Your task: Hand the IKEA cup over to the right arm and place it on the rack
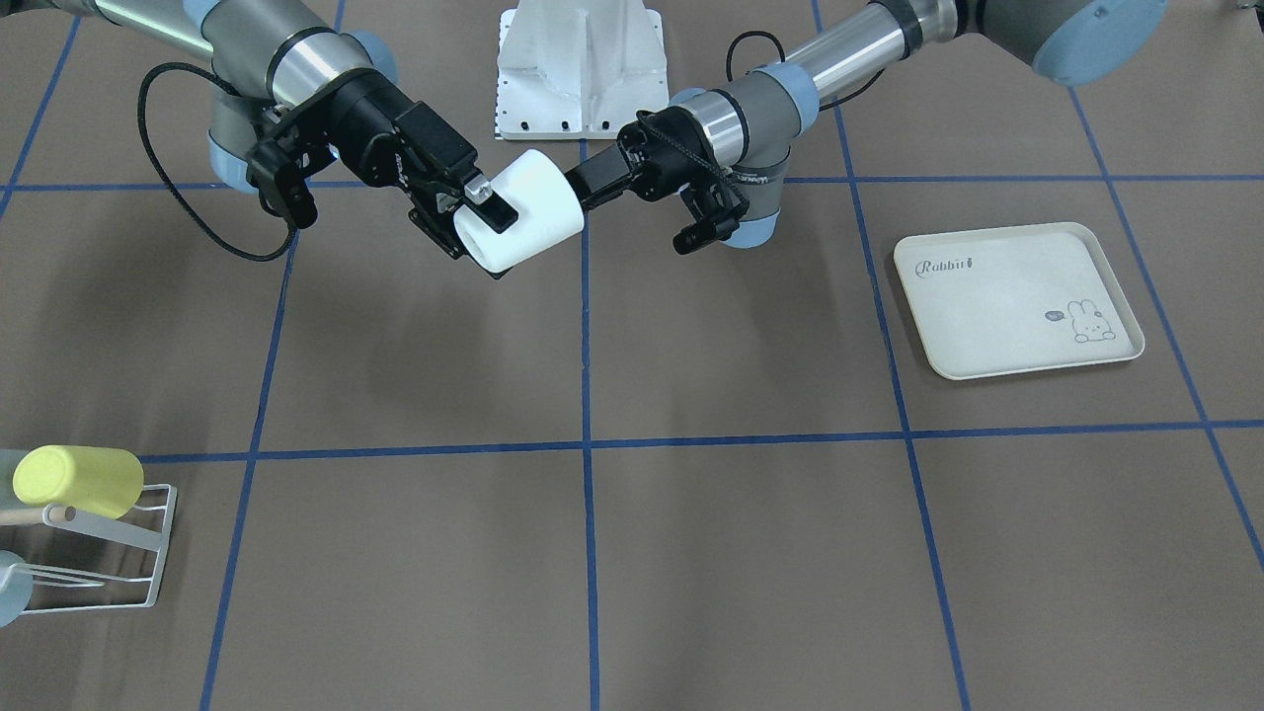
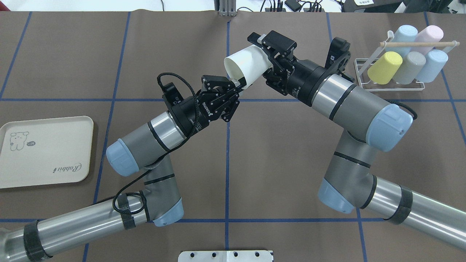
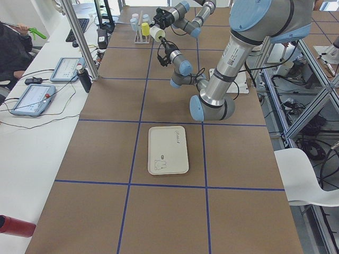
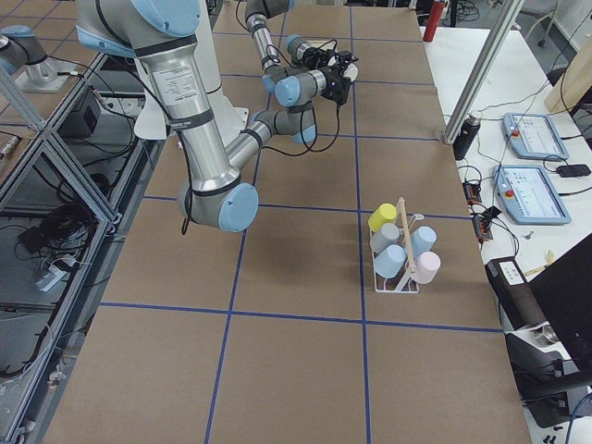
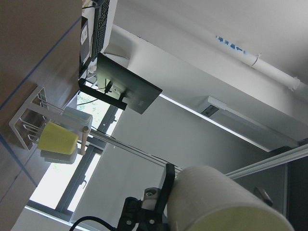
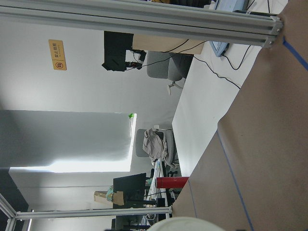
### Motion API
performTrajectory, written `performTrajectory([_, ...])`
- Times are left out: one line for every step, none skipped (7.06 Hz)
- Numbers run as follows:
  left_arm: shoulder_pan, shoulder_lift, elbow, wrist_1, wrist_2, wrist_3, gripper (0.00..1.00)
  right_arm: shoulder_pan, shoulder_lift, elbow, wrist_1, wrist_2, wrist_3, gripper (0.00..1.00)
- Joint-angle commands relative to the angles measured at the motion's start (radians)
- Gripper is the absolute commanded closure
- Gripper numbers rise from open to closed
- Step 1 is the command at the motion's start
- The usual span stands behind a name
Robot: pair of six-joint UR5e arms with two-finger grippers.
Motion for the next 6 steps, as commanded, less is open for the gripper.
performTrajectory([0.0,0.0,0.001,-0.002,0.0,0.0,1.0,0.0,0.0,0.0,0.0,-0.002,0.0,0.19])
performTrajectory([0.0,0.0,0.001,-0.002,0.0,0.0,1.0,0.0,0.0,0.0,0.0,-0.002,0.0,0.19])
performTrajectory([0.002,-0.002,0.001,-0.002,0.0,0.0,1.0,0.0,0.0,0.0,0.0,-0.002,0.0,0.19])
performTrajectory([0.003,-0.002,0.003,-0.002,0.0,0.0,1.0,0.0,0.0,0.0,0.0,-0.003,0.0,0.19])
performTrajectory([0.005,-0.002,0.003,-0.003,0.0,-0.004,1.0,0.0,0.0,0.002,0.002,-0.003,0.009,0.48])
performTrajectory([0.003,-0.002,0.0,-0.005,-0.002,-0.005,0.79,0.0,-0.001,-0.003,0.018,-0.003,0.018,0.99])
